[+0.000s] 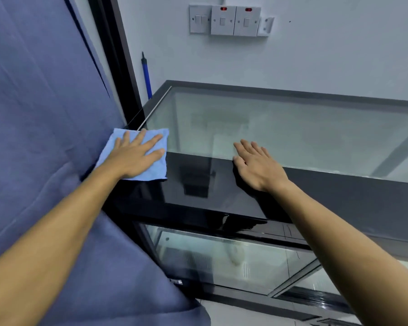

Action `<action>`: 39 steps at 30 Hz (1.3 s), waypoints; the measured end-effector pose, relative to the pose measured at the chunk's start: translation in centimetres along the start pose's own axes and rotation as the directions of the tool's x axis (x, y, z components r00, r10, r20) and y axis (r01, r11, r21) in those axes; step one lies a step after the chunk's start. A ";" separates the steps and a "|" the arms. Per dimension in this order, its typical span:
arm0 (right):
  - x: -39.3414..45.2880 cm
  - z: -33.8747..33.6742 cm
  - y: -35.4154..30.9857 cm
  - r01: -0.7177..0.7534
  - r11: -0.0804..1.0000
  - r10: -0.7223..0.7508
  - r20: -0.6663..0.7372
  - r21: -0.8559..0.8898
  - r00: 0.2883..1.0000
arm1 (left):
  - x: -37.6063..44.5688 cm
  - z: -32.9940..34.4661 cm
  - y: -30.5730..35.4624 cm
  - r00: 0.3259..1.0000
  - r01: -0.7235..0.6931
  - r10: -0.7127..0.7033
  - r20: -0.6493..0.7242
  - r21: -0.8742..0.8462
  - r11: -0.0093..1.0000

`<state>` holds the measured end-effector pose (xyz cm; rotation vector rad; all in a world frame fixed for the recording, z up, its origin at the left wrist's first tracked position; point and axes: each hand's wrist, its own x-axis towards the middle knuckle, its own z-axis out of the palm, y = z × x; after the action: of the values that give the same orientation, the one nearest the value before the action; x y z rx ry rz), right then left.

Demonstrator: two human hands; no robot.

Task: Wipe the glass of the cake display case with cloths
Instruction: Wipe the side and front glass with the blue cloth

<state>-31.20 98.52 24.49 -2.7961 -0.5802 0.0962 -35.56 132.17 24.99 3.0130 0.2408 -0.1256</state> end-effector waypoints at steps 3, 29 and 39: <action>0.0 -0.1 0.0 -0.009 0.999 0.009 0.001 0.031 1.000 | -2.5 1.9 8.3 0.941 -0.338 0.338 0.015 0.114 0.934; -9.8 -3.7 11.7 -0.207 0.978 0.207 -0.008 -0.005 0.978 | 2.7 0.9 10.1 0.976 -0.211 0.196 0.094 0.179 0.961; -12.8 -7.4 20.7 -0.211 0.978 0.210 -0.011 -0.008 0.978 | -8.6 4.9 23.9 0.781 -0.624 0.624 0.023 0.079 0.778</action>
<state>-34.17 73.31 25.68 -2.8560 -0.2806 0.1232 -40.52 106.84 23.55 2.9829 -0.7897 -0.0639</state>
